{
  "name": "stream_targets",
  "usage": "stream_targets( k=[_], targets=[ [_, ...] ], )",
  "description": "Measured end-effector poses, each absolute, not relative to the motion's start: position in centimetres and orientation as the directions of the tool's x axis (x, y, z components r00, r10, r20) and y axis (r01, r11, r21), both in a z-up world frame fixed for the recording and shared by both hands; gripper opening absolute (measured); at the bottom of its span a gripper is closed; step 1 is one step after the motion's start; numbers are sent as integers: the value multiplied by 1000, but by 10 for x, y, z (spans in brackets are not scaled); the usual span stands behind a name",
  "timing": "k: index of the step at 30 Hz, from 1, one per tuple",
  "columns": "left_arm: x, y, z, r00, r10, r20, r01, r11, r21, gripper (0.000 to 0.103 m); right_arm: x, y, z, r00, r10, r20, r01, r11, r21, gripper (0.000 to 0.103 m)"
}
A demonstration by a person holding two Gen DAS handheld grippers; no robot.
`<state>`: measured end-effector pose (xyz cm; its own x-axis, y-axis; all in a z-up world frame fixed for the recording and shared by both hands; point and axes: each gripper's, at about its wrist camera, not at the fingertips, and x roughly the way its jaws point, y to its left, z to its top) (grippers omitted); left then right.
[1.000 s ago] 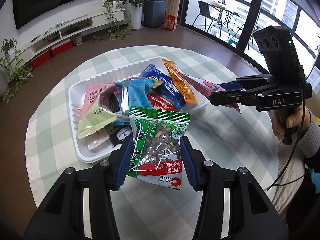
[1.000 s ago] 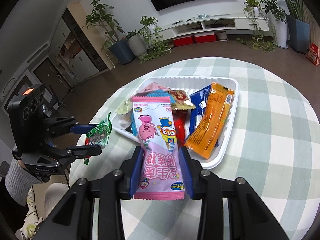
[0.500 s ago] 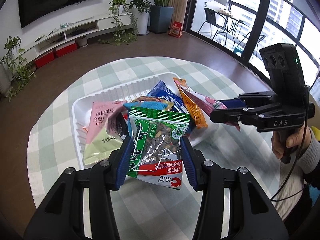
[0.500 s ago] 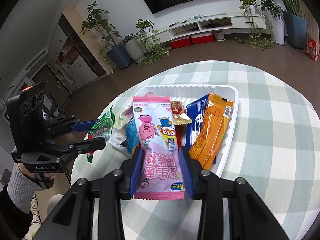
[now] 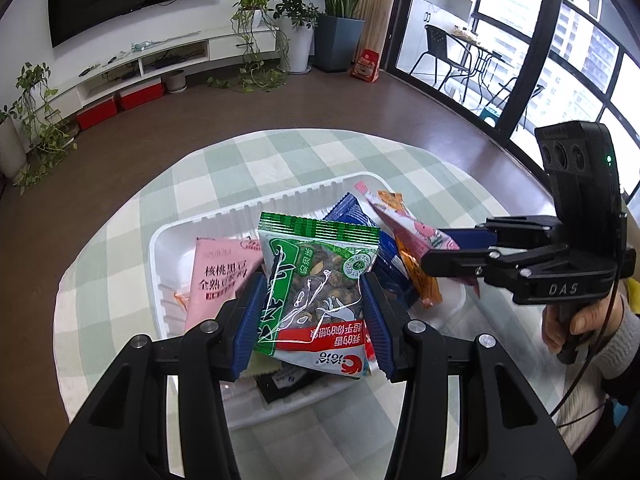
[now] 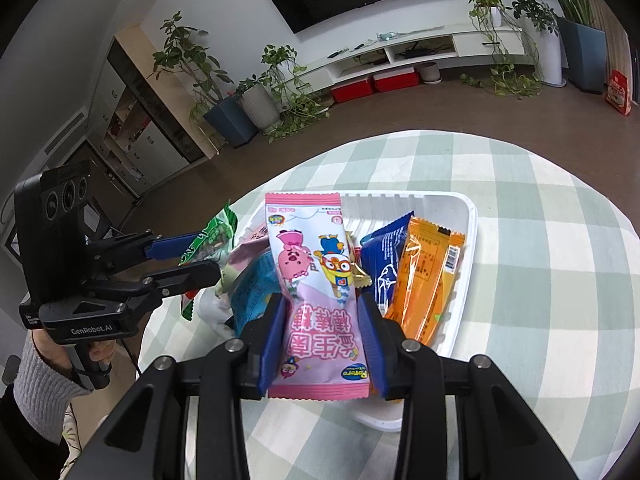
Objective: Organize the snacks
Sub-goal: 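Lift and carry both held packets over the white tray with both tools, then lower both packets into the tray and open both tools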
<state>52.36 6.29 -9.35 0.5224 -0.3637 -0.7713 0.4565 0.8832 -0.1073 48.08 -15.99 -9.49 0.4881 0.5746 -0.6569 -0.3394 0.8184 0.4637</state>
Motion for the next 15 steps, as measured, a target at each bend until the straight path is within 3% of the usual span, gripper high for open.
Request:
stream_targets(
  k=[15],
  targets=[
    [590, 50, -118, 498, -305, -812, 412, 907, -88, 45, 498, -154, -114, 490, 533, -690, -300, 846, 441, 40]
  ],
)
